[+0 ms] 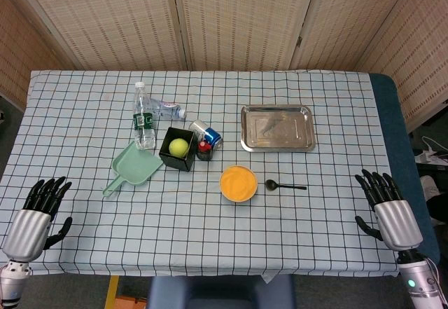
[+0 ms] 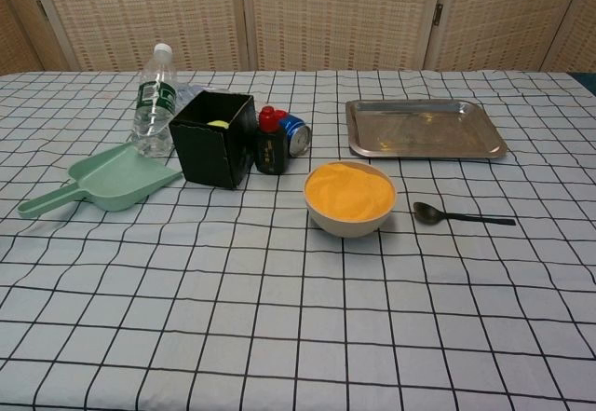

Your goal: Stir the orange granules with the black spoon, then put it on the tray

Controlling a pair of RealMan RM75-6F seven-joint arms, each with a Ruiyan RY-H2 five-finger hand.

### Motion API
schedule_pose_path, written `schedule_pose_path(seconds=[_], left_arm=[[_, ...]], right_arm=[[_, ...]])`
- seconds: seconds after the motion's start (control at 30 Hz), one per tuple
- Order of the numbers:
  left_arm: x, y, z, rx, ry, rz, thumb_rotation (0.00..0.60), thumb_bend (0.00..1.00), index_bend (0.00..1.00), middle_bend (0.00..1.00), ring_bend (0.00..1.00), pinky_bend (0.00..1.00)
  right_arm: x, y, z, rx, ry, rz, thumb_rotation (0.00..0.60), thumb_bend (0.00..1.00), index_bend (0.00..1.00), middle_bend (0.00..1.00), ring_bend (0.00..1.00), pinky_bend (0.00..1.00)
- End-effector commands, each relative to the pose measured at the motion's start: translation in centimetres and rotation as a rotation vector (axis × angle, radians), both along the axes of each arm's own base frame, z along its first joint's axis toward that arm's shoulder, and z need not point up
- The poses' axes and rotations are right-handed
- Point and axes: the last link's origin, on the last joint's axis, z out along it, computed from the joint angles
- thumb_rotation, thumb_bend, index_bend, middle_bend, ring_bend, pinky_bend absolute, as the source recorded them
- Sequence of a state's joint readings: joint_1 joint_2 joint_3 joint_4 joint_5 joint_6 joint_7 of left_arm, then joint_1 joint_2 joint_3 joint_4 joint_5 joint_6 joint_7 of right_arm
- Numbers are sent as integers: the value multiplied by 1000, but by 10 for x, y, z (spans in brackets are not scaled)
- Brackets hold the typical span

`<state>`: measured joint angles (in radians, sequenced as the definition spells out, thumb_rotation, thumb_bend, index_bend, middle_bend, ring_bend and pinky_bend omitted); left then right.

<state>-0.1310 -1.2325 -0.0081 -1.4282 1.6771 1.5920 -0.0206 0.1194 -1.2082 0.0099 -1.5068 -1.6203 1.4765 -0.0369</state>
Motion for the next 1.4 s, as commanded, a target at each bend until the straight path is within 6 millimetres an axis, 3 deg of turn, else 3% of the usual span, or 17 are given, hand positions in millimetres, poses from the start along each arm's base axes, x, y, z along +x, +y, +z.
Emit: schedule_pose_path(seconds=[0.03, 0.23, 0.37, 0.43, 0.67, 0.8, 1.4], left_arm=[[0, 0, 0, 0, -1, 4, 600, 420, 0, 0, 0, 52], [-1, 2, 2, 0, -12, 11, 600, 420, 0, 0, 0, 53], [0, 5, 2, -3, -25, 10, 600, 420, 0, 0, 0, 53], [0, 6, 1, -10, -31, 10, 600, 420, 0, 0, 0, 54], [0, 8, -1, -30, -38, 7, 600, 420, 0, 0, 0, 56], [-1, 9, 0, -38, -48, 14, 600, 421, 0, 0, 0, 55], [-5, 12, 6, -62, -81, 28, 600, 421, 0, 0, 0, 56]], right_arm=[[0, 0, -2, 10, 7, -5, 600, 180, 0, 0, 0, 0], [-1, -5, -11, 42, 4, -31, 600, 180, 0, 0, 0, 0], [11, -20, -25, 79, -43, -21, 600, 180, 7, 0, 0, 0], [20, -32, -34, 117, -50, -12, 600, 180, 47, 0, 0, 0], [49, -74, -67, 189, -56, -15, 600, 187, 348, 0, 0, 0], [58, -87, -82, 205, -56, -20, 600, 211, 425, 0, 0, 0], [67, -121, -141, 244, -2, -102, 600, 260, 415, 0, 0, 0]])
